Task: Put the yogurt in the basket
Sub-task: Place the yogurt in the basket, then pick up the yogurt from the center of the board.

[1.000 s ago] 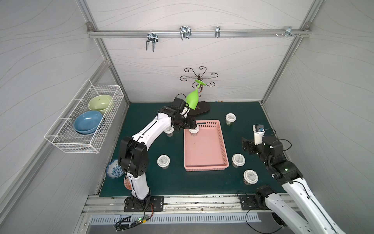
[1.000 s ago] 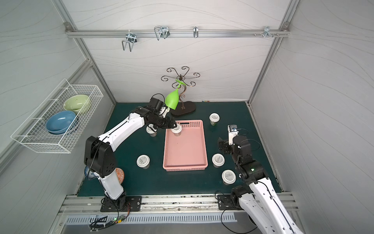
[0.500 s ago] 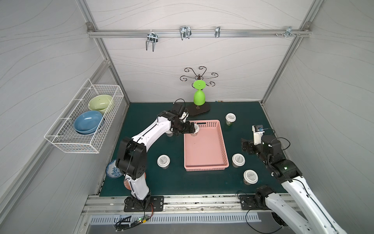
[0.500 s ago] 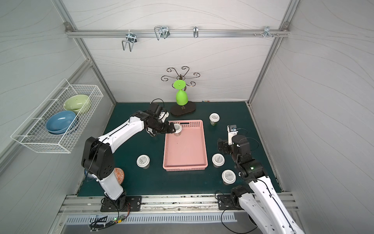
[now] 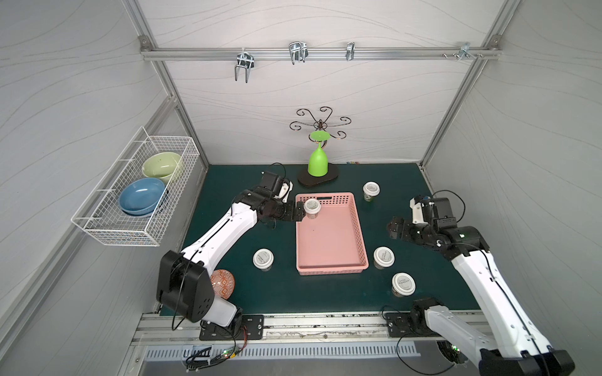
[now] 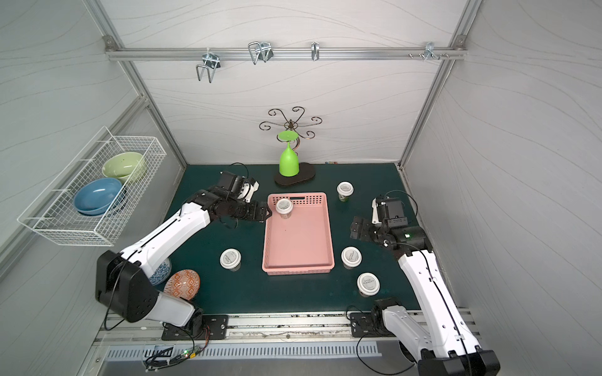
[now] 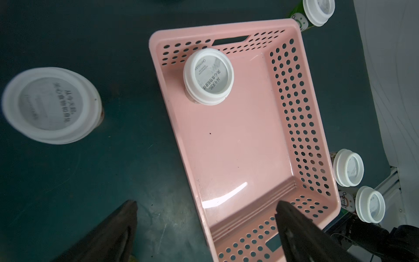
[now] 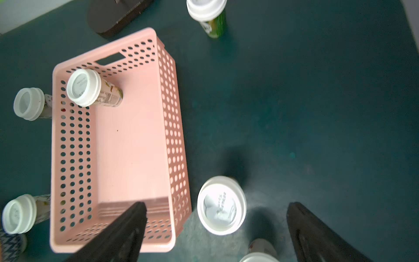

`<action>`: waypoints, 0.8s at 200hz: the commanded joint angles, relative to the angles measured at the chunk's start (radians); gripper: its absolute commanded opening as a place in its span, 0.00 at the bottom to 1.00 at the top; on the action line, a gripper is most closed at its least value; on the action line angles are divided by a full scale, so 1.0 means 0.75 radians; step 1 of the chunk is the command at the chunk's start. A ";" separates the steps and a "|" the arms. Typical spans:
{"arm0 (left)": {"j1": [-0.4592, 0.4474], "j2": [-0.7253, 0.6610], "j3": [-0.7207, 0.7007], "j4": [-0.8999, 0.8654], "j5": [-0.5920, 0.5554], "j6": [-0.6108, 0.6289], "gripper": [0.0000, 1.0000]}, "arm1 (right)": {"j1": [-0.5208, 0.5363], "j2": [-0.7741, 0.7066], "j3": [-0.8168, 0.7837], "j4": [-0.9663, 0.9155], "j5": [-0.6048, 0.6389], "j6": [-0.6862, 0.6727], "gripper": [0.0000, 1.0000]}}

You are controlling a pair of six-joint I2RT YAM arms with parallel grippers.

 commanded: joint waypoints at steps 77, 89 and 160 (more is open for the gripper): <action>0.285 -0.292 -0.225 0.143 -0.045 0.135 1.00 | -0.012 0.100 -0.148 -0.173 -0.202 0.224 0.99; 0.315 -0.310 -0.248 0.165 -0.030 0.130 0.99 | -0.013 0.111 -0.179 -0.150 -0.188 0.238 0.99; 0.487 -0.410 -0.354 0.237 0.052 0.061 0.99 | -0.011 0.186 -0.292 -0.016 -0.221 0.322 0.99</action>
